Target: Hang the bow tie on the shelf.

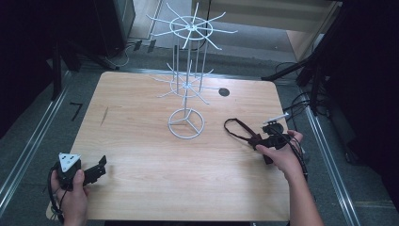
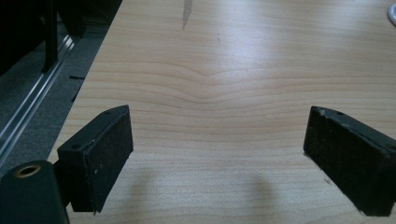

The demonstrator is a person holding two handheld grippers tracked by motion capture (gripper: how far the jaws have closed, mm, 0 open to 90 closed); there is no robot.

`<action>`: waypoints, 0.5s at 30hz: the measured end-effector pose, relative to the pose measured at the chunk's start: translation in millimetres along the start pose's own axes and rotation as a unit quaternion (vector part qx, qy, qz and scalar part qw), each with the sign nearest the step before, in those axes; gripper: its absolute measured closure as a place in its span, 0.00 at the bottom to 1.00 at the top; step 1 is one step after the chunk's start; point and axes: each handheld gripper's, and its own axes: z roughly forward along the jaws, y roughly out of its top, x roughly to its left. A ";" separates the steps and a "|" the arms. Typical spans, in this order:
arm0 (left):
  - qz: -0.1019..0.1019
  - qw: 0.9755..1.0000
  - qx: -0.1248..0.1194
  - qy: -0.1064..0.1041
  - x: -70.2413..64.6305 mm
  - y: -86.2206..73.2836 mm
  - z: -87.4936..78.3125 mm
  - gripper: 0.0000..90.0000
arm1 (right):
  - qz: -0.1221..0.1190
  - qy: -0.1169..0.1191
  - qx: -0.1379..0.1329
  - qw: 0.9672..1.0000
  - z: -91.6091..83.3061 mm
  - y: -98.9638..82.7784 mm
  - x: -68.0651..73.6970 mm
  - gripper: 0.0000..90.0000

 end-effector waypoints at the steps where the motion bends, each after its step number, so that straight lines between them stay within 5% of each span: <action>1: 0.000 1.000 0.000 0.000 0.1 0.0 0.0 0.10 | -0.007 -0.002 0.007 1.000 3.5 4.4 1.9 0.15; 15: 0.000 1.000 0.000 -0.002 0.3 0.0 0.2 0.10 | -0.006 0.019 0.045 0.999 25.3 17.8 10.5 0.48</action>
